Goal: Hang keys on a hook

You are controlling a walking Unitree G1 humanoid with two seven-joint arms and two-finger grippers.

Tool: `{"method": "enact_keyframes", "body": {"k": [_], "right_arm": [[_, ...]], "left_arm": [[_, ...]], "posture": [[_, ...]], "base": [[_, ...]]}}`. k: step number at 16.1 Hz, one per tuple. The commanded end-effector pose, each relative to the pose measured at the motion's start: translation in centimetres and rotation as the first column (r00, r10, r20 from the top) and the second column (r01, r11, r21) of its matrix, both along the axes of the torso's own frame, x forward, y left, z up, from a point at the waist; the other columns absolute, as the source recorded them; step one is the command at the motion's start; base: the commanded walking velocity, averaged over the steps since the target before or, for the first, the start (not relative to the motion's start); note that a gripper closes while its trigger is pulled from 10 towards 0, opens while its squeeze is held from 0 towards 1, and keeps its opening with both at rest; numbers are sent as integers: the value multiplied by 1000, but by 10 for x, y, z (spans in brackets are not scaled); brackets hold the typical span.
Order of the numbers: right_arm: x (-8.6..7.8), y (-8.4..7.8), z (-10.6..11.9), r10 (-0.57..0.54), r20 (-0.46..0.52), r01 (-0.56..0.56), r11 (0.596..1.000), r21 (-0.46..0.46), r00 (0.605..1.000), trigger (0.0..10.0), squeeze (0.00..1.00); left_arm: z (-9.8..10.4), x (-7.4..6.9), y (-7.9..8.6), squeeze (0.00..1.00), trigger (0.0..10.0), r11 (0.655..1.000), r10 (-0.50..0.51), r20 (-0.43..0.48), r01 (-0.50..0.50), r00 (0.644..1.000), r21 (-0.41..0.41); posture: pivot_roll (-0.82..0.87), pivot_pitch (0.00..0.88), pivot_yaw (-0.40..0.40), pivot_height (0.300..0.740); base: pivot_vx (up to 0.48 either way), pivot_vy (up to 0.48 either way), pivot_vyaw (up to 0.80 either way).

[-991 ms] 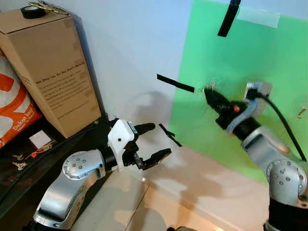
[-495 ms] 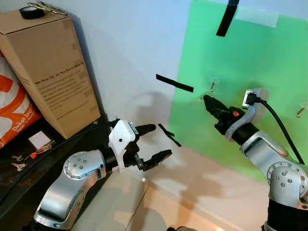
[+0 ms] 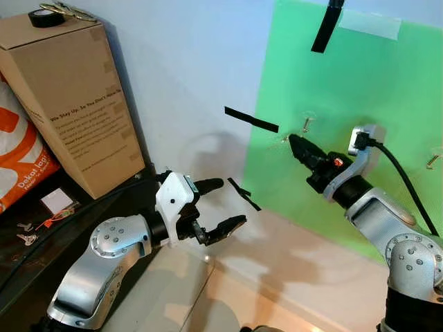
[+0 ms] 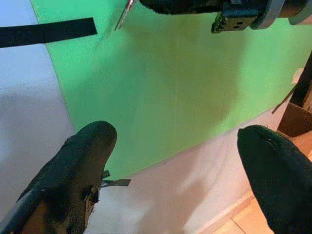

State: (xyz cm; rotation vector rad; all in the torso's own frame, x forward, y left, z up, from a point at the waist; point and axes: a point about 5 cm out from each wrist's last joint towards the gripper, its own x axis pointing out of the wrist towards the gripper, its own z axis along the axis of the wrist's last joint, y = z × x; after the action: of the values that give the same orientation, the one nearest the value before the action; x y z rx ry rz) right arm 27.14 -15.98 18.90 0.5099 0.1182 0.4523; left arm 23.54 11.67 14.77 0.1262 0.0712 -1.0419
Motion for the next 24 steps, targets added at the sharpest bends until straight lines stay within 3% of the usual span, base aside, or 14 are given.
{"method": "enact_keyframes", "body": {"k": [1,4,10,17,24], "right_arm": [[1,-1,8,-2,40,1,1000,8,999,10000,0],[4,-2,12,-16,69,15,1000,14,997,10000,0],[15,-9,3,-85,-8,85,996,-3,996,10000,0],[14,-21,-9,-177,-101,185,980,70,979,10000,0],[10,-18,-20,-140,-170,155,984,83,975,10000,0]], "left_arm": [[4,1,0,0,10000,1000,-10,23,10,1000,6],[3,1,-1,0,10000,1000,-12,22,12,1000,9],[3,1,0,0,10000,1000,-13,20,13,1000,11],[3,-1,-2,0,10000,1000,-21,17,21,1000,13],[1,0,0,0,10000,1000,-22,11,22,1000,20]], "posture": [[-51,0,-11,740],[-51,0,-8,740],[-46,0,-12,740],[-52,0,-4,740],[-46,0,-6,740]], "base": [[0,0,0],[0,0,0],[0,0,0],[0,0,0],[0,0,0]]}}
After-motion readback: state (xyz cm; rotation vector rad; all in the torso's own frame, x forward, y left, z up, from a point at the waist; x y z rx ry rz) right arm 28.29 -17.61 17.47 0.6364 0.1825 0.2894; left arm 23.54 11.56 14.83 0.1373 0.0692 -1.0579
